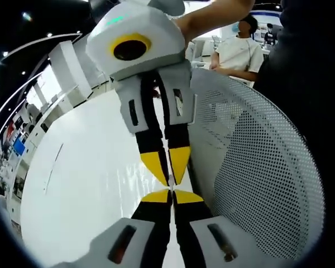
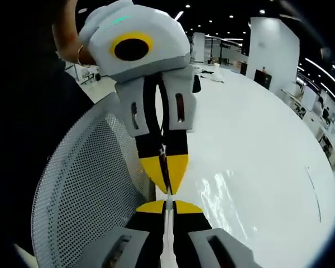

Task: Open the resealable bag by pulling the two sides of the seal apart until the entire bag opening is separated and visibly accessible.

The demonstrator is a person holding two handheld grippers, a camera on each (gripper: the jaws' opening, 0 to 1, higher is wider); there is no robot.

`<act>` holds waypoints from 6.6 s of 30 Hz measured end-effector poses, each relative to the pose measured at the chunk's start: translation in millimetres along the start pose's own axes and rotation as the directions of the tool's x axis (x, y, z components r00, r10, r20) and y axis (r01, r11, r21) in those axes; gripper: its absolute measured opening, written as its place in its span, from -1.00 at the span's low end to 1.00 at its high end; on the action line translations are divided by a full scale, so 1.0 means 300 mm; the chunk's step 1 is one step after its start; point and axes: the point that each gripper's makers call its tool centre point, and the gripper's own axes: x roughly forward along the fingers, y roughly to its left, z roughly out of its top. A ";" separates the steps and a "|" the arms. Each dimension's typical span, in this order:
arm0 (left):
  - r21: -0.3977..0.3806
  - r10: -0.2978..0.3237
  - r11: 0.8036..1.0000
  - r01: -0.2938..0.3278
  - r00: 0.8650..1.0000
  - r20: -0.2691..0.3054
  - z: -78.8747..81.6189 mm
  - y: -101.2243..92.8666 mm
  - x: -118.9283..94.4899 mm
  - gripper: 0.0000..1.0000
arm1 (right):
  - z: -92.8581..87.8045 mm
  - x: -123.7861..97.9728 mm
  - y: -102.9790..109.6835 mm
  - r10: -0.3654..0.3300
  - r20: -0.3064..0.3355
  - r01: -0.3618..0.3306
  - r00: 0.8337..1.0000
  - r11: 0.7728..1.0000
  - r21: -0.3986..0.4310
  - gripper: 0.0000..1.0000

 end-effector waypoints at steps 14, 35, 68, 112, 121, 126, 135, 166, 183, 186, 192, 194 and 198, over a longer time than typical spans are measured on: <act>-0.021 0.006 1.000 -0.006 1.000 0.008 -0.008 -0.004 -0.001 -1.00 | 0.016 0.018 -0.004 -0.045 -0.012 0.044 0.999 0.995 -0.091 -1.00; -0.031 0.004 1.000 -0.005 0.999 -0.047 -0.029 -0.019 0.013 -1.00 | 0.000 0.047 0.007 -0.043 -0.038 0.039 0.998 0.994 -0.101 -1.00; -0.089 0.015 0.996 -0.016 1.000 -0.020 -0.030 -0.015 -0.013 -1.00 | -0.031 0.028 0.006 -0.058 -0.028 0.057 0.998 0.997 -0.051 -1.00; -0.085 0.019 0.996 -0.022 0.999 -0.029 -0.008 -0.008 0.021 -1.00 | -0.076 0.008 -0.008 -0.058 -0.056 0.055 0.997 0.997 -0.044 -1.00; -0.089 0.023 0.996 -0.025 0.999 -0.028 -0.018 -0.003 0.009 -1.00 | -0.088 0.008 -0.014 -0.063 -0.051 0.062 0.997 0.998 -0.021 -1.00; -0.078 0.022 0.997 -0.025 0.999 -0.030 -0.017 -0.003 0.012 -1.00 | -0.102 0.006 -0.014 -0.063 -0.055 0.062 0.997 0.998 -0.007 -1.00; -0.086 0.027 0.996 -0.030 0.999 -0.028 -0.015 -0.004 0.012 -1.00 | -0.124 -0.001 -0.017 -0.065 -0.064 0.065 0.996 0.998 0.005 -1.00; -0.119 0.038 0.992 -0.042 0.999 -0.035 -0.047 0.004 -0.018 -1.00 | -0.247 -0.023 -0.022 -0.066 -0.160 0.068 0.985 0.998 0.012 -1.00; -0.133 0.046 0.990 -0.051 0.998 -0.042 -0.069 0.008 -0.032 -1.00 | -0.296 -0.040 -0.014 -0.067 -0.197 0.071 0.978 0.997 0.016 -1.00; -0.135 0.049 0.989 -0.054 0.998 -0.042 -0.071 0.015 -0.036 -1.00 | -0.297 -0.043 -0.012 -0.069 -0.190 0.076 0.979 0.997 0.033 -1.00; -0.132 0.047 0.990 -0.051 0.998 -0.039 -0.077 0.019 -0.044 -1.00 | -0.297 -0.048 -0.011 -0.079 -0.169 0.091 0.982 0.994 0.066 -1.00; -0.132 0.046 0.990 -0.051 0.998 -0.039 -0.078 0.018 -0.045 -1.00 | -0.309 -0.051 -0.012 -0.081 -0.185 0.094 0.979 0.994 0.060 -1.00; -0.139 0.044 0.989 -0.049 0.998 -0.034 -0.079 0.013 -0.046 -1.00 | -0.308 -0.054 -0.014 -0.089 -0.174 0.101 0.981 0.993 0.063 -1.00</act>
